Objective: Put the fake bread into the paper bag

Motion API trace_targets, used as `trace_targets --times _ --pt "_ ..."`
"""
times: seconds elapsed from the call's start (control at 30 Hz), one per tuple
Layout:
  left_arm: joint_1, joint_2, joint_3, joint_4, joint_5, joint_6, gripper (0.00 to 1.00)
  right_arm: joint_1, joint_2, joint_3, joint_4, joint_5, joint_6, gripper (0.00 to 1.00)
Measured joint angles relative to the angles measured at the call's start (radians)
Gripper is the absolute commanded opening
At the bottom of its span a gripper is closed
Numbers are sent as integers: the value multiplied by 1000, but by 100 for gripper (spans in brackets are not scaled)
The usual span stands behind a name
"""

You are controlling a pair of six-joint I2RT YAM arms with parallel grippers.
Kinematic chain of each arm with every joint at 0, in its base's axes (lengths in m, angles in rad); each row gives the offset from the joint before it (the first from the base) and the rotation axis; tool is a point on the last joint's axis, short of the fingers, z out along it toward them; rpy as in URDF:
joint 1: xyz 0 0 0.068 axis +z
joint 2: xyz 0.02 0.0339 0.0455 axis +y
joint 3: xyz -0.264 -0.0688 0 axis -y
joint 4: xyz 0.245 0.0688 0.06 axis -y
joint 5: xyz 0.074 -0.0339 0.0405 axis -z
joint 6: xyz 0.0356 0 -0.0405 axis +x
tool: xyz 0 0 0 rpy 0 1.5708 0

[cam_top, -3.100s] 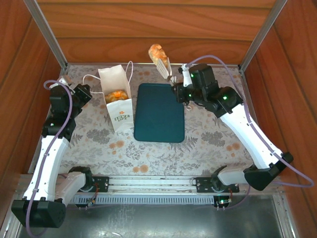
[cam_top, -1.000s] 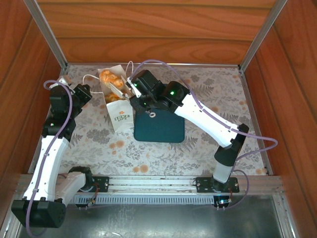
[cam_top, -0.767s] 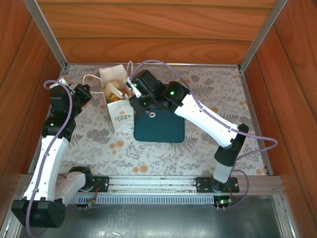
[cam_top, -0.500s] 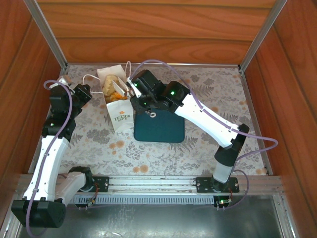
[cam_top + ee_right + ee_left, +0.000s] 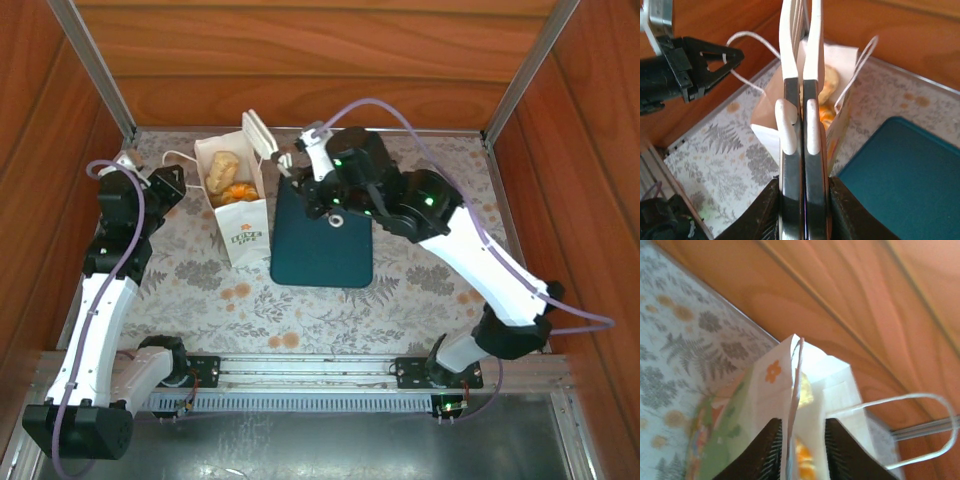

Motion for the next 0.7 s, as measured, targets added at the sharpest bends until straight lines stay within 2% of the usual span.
trace_targets --times 0.13,0.4,0.53,0.7 --pt "0 2 25 -3 11 3 75 -32 -87 -98 26 46 17 27" --pt "0 30 135 -16 31 10 100 -205 -211 -377 56 89 97 27" --pt "0 26 188 -35 10 17 100 -306 -269 -501 66 96 131 28" --pt "5 17 248 -113 -94 42 100 -417 -330 -623 82 97 145 28"
